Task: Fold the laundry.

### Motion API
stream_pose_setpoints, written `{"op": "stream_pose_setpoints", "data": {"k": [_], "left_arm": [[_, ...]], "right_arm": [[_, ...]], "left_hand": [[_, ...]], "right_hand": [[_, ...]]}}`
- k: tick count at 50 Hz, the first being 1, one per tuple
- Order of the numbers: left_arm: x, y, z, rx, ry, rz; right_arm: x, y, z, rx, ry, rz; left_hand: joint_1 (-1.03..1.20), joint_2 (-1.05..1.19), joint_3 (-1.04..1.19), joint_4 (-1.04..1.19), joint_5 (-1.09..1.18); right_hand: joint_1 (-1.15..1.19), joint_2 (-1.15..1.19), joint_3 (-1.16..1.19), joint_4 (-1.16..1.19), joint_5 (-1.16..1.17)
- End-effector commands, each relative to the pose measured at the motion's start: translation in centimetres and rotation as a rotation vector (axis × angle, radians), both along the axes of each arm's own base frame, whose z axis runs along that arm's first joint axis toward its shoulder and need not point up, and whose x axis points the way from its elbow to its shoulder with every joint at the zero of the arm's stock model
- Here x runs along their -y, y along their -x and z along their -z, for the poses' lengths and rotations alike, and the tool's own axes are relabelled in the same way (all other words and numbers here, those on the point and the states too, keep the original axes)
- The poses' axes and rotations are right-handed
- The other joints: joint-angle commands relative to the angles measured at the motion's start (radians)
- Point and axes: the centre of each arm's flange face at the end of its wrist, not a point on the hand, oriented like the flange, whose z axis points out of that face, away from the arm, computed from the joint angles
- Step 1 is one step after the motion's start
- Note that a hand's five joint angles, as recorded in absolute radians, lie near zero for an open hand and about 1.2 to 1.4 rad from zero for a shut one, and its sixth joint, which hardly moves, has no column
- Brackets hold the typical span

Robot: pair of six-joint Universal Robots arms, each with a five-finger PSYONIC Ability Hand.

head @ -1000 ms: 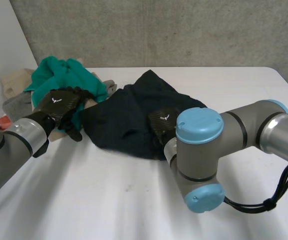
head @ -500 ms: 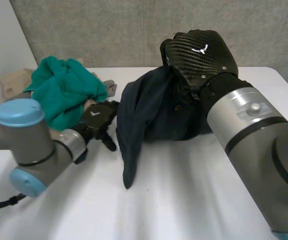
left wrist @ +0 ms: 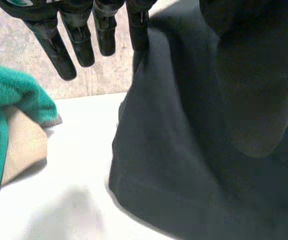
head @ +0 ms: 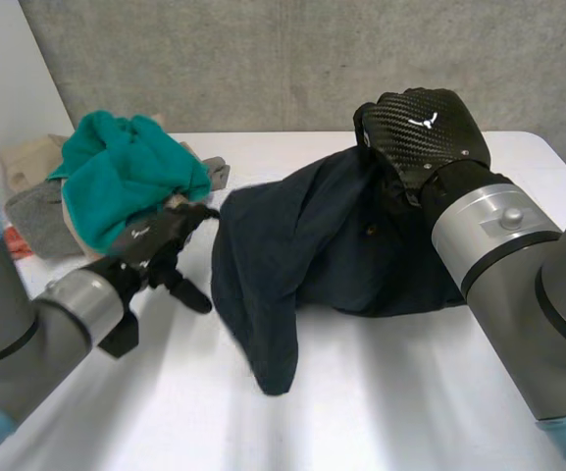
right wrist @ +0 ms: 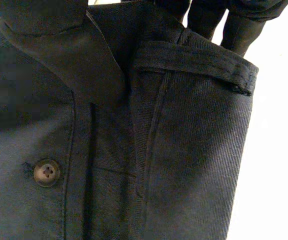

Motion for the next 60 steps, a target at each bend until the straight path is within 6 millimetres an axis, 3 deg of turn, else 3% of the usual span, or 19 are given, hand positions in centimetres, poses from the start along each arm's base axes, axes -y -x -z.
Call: {"op": "stream_pose_setpoints", "data": {"k": [1, 5, 9, 16, 24, 26, 28, 29, 30, 32, 34, 36, 40, 44, 49, 52, 56, 58, 60], "left_arm": [[-5.7, 0.4, 1.9, 0.005, -0.170, 0.072], [-7.1, 1.3, 3.2, 0.000, -0.239, 0.099], [-7.1, 1.5, 4.1, 0.007, -0.284, 0.101], [-6.8, 1.8, 4.4, 0.002, -0.283, 0.105], [-6.4, 4.7, 5.7, -0.046, -0.288, 0.162], [-6.1, 5.5, 6.4, -0.039, -0.285, 0.169], [-5.5, 5.8, 6.7, -0.033, -0.280, 0.156], [-5.0, 5.9, 6.6, -0.028, -0.268, 0.133], [-4.8, 5.9, 6.6, -0.025, -0.259, 0.120], [-4.2, 5.7, 5.8, -0.026, -0.229, 0.087], [-3.6, 5.3, 3.1, -0.047, -0.147, 0.051], [-3.7, 4.3, -0.6, -0.072, -0.052, 0.029], [-4.6, 2.8, -5.8, -0.066, 0.115, 0.030], [-6.1, 1.9, -7.8, 0.025, 0.207, 0.054], [-6.2, 2.1, -5.5, 0.180, 0.186, 0.101], [-5.2, 3.1, -2.2, 0.302, 0.142, 0.141], [-3.3, 5.2, 0.0, 0.388, 0.159, 0.195], [-1.8, 6.2, 0.0, 0.398, 0.190, 0.194], [0.5, 7.9, -1.2, 0.385, 0.268, 0.171]], "right_arm": [[-0.1, -0.3, 0.3, -0.004, -0.008, -0.009], [-0.1, -0.4, 0.4, -0.006, -0.011, -0.007], [-0.1, -0.3, 0.6, -0.009, -0.014, -0.005], [-0.2, -0.2, 1.1, -0.018, -0.028, -0.005], [-0.3, -0.2, 1.4, -0.026, -0.036, -0.007], [-0.3, -0.2, 1.3, -0.024, -0.034, -0.004], [-0.2, 0.0, 1.2, -0.025, -0.031, 0.004], [-0.1, 0.0, 1.1, -0.026, -0.027, 0.007], [0.0, 0.1, 1.1, -0.028, -0.024, 0.010], [0.0, 0.3, 0.8, -0.043, -0.024, 0.009], [0.0, 0.6, 0.9, -0.076, -0.028, 0.014], [0.0, 1.8, 0.9, -0.193, -0.038, 0.040], [0.5, 4.8, 0.7, -0.425, -0.040, 0.099], [0.5, 6.8, 1.7, -0.622, -0.100, 0.115], [-0.9, 7.8, 3.7, -0.773, -0.212, 0.047], [-1.1, 7.9, 4.5, -0.786, -0.248, 0.026], [0.4, 6.9, 6.5, -0.785, -0.273, -0.009], [2.5, 5.8, 7.2, -0.756, -0.230, 0.009], [4.3, 5.1, 6.9, -0.710, -0.178, 0.045]], "left_hand": [[0.137, 0.147, 0.144, 0.157, 0.143], [0.137, 0.147, 0.144, 0.157, 0.143], [0.316, 0.325, 0.322, 0.336, 0.321], [0.325, 0.335, 0.332, 0.345, 0.331], [0.316, 0.326, 0.323, 0.336, 0.322], [0.448, 0.457, 0.454, 0.468, 0.453], [0.822, 0.832, 0.829, 0.842, 0.828], [1.158, 1.168, 1.165, 1.178, 1.164], [1.161, 1.171, 1.168, 1.182, 1.167], [1.161, 1.171, 1.168, 1.182, 1.167], [1.161, 1.171, 1.168, 1.182, 1.167], [1.161, 1.171, 1.168, 1.182, 1.167], [1.161, 1.171, 1.168, 1.182, 1.167], [1.161, 1.171, 1.168, 1.182, 1.167], [1.161, 1.171, 1.168, 1.182, 1.167], [1.161, 1.171, 1.168, 1.182, 1.167], [1.161, 1.171, 1.168, 1.182, 1.167], [1.161, 1.171, 1.168, 1.182, 1.167], [1.161, 1.171, 1.168, 1.182, 1.167]], "right_hand": [[0.296, 0.220, 0.209, 0.200, 0.225], [0.296, 0.220, 0.209, 0.200, 0.225], [0.296, 0.220, 0.209, 0.200, 0.225], [0.296, 0.220, 0.209, 0.200, 0.225], [0.296, 0.220, 0.209, 0.200, 0.225], [0.296, 0.220, 0.209, 0.200, 0.225], [0.296, 0.220, 0.209, 0.200, 0.225], [0.296, 0.220, 0.209, 0.200, 0.225], [0.296, 0.220, 0.209, 0.200, 0.225], [0.296, 0.220, 0.209, 0.200, 0.225], [0.296, 0.220, 0.209, 0.200, 0.225], [0.296, 0.220, 0.209, 0.200, 0.225], [0.296, 0.220, 0.209, 0.200, 0.225], [0.296, 0.220, 0.209, 0.200, 0.225], [0.296, 0.220, 0.209, 0.200, 0.225], [0.296, 0.220, 0.209, 0.200, 0.225], [0.296, 0.220, 0.209, 0.200, 0.225], [0.296, 0.220, 0.209, 0.200, 0.225], [0.296, 0.220, 0.209, 0.200, 0.225]]}}
